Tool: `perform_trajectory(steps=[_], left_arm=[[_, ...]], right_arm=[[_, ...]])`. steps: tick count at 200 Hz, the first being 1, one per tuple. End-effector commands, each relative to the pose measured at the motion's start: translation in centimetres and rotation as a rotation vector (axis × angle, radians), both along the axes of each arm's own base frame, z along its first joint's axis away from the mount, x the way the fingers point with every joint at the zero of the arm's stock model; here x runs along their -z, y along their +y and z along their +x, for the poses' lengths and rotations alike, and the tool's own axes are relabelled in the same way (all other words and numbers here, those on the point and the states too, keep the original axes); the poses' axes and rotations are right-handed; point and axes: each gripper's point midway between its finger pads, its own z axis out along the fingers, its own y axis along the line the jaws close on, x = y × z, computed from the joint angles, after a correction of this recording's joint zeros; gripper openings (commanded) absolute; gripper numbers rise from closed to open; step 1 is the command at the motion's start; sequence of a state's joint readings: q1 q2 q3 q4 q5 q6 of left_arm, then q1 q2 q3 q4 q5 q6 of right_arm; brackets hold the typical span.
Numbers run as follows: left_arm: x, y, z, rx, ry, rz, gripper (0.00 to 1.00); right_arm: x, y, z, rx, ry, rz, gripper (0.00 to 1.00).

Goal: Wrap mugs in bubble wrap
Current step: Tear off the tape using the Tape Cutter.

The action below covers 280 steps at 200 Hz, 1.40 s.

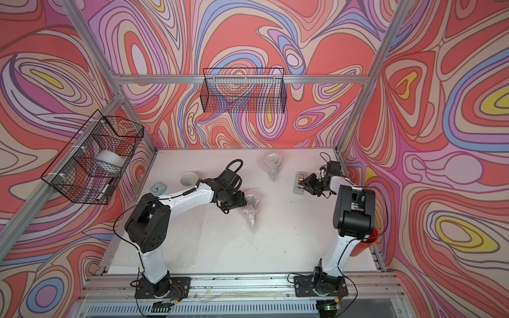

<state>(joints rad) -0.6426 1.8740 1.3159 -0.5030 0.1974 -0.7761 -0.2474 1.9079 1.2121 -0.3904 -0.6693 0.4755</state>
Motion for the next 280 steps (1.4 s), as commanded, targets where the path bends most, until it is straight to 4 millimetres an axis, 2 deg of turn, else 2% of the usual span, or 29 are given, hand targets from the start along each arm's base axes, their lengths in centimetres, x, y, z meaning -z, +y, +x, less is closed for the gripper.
perform_trajectory(steps=[1, 67, 144, 208, 280], left_arm=[[1.9, 1.4, -1.1, -0.018, 0.066, 0.087, 0.64], [1.9, 1.5, -1.3, -0.020, 0.070, 0.084, 0.64], [2.1, 1.2, -1.3, -0.016, 0.078, 0.070, 0.64], [2.2, 1.1, -1.4, -0.016, 0.081, 0.065, 0.64], [2.3, 1.1, -1.5, -0.019, 0.085, 0.063, 0.63]], right_arm=[[-0.5, 0.1, 1.0, -0.027, -0.052, 0.001, 0.37], [1.0, 0.7, 0.5, -0.041, 0.007, 0.059, 0.37], [2.1, 1.6, -0.3, -0.032, 0.045, 0.254, 0.34], [2.8, 1.6, -0.5, -0.024, 0.064, 0.320, 0.23], [0.8, 1.7, 0.2, -0.029, -0.007, 0.368, 0.04]])
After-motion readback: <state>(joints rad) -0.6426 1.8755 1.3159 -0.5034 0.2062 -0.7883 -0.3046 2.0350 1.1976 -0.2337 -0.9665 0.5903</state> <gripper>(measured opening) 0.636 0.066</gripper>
